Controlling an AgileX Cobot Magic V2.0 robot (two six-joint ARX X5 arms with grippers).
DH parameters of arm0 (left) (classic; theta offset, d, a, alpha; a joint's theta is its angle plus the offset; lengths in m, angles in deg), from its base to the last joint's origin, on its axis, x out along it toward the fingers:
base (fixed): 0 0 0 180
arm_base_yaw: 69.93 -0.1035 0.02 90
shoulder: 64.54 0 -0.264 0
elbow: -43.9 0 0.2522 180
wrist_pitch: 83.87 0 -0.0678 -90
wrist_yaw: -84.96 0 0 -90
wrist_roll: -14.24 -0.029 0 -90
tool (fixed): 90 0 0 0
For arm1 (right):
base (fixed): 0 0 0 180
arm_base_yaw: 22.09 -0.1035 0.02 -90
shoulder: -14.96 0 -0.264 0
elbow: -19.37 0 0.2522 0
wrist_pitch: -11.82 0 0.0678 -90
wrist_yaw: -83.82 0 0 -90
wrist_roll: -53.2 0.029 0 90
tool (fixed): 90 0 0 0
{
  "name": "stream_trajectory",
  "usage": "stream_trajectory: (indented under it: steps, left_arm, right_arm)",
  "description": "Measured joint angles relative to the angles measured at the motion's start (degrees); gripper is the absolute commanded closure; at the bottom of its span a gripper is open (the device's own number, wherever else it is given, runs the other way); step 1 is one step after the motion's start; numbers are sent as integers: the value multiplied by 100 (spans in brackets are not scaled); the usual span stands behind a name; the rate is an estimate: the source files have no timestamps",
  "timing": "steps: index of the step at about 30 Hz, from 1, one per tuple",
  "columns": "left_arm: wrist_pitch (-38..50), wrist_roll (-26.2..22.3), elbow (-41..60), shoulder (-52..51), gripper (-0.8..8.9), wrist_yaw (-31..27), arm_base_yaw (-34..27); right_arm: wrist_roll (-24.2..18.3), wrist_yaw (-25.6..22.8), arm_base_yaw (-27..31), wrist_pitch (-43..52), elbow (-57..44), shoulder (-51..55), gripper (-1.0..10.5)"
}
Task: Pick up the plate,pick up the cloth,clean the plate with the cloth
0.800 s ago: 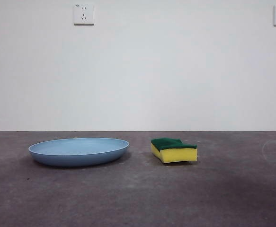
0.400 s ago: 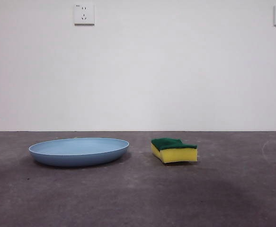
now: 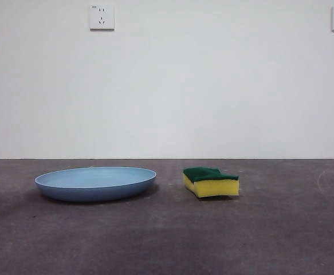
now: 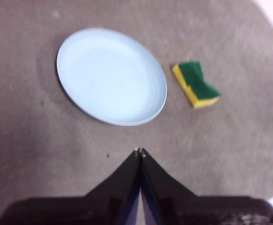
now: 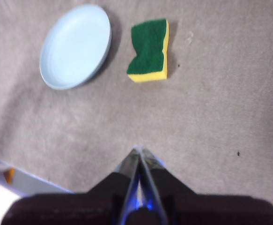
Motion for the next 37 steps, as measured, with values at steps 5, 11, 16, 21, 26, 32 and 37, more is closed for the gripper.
stream_trajectory:
  steps: [5, 11, 16, 21, 26, 32, 37]
  left_arm:
    - [-282, -337, -470, 498, 438, 0, 0]
    - [-144, -330, -492, 730, 409, 0, 0]
    - [330, -328, -496, 1397, 410, -22, 20]
    - [708, -317, -839, 2505, 410, -398, 105]
    - [1054, -315, -1534, 3757, 410, -876, 256]
    - [1139, -321, -2358, 4999, 410, -1204, 442]
    - [1410, -326, -2680, 5685, 416, -1429, 560]
  right_arm:
    - [-289, -2, 0, -63, 505, -426, 578]
    - [-337, 0, 0, -55, 603, -459, 509]
    - [-317, 0, 0, -55, 603, -463, 509]
    - [-284, -2, 0, -57, 603, -468, 509]
    - [-254, 0, 0, -57, 603, -468, 509]
    - [-227, -2, 0, -59, 603, -468, 509]
    - [-227, 0, 0, -57, 603, -468, 509]
